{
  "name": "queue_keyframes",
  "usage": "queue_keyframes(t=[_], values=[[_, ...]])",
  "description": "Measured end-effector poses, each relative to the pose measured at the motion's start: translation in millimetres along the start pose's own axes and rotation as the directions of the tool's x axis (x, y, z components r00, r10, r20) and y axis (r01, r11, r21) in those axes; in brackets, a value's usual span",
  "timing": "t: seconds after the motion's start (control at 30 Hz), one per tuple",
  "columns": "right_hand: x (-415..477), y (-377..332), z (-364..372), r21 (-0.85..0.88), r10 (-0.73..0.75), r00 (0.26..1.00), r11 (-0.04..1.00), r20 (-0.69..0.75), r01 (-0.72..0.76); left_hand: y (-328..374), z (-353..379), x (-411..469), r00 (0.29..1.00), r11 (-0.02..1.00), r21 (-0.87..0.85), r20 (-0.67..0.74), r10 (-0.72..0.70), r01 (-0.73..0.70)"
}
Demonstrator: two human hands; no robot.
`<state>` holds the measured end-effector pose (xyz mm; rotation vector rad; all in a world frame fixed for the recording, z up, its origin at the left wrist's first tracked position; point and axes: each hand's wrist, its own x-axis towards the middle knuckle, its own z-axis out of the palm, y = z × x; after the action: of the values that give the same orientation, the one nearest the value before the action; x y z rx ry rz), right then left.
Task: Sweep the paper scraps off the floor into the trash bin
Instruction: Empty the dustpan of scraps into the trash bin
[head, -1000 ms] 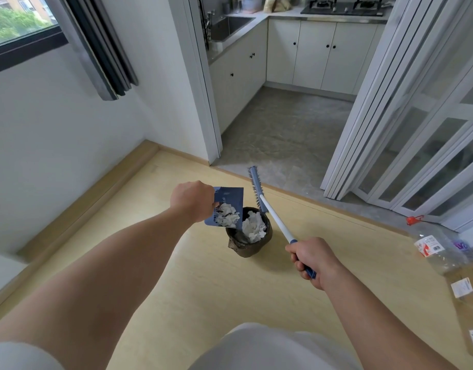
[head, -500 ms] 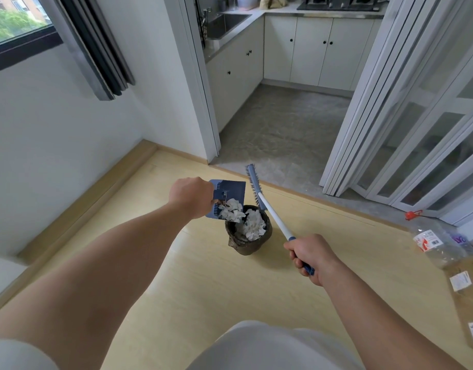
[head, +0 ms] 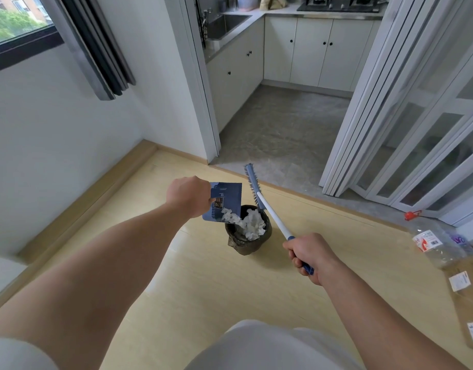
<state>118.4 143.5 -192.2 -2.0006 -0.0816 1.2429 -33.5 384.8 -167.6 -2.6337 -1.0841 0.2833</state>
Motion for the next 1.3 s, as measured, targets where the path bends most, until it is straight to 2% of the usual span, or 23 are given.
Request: queue_keyframes(t=[0.17,0.3,0.43,0.57,1.1,1.3], values=[[-0.8,1.1,0.0,-0.006,-0.007,1.0,1.0,0.006,0.007,-5.8,-1.7,-2.3,1.0,1.0,-0.004,-0.011,-0.026,0.026],[-1.7,1.1,-0.5,-0.016,-0.01,1.0,1.0,0.008,0.01,-3.3,0.1,-6.3,0.996,0.99,0.111,0.01,0.089,-0.089],[-0.6,2.2,-0.5,-0.016,-0.008,1.0,1.0,0.007,0.008,-5.2,-0.4,-5.9,1.0,1.0,0.016,0.004,-0.011,0.01],[-0.9,2.4,-0.8,-0.016,-0.01,1.0,1.0,0.003,0.01,-6.9,-1.2,-6.1,1.0,1.0,-0.008,-0.009,-0.028,0.028],[-2.0,6.1,-1.4,0.005,-0.005,1.0,1.0,0.004,0.005,6.1,0.4,-9.5,0.991,0.981,0.138,0.019,0.132,-0.133],[-0.8,7.7,-1.8,0.023,0.001,1.0,1.0,0.002,-0.001,11.9,-5.0,-12.5,0.985,0.975,0.144,0.008,0.17,-0.17]])
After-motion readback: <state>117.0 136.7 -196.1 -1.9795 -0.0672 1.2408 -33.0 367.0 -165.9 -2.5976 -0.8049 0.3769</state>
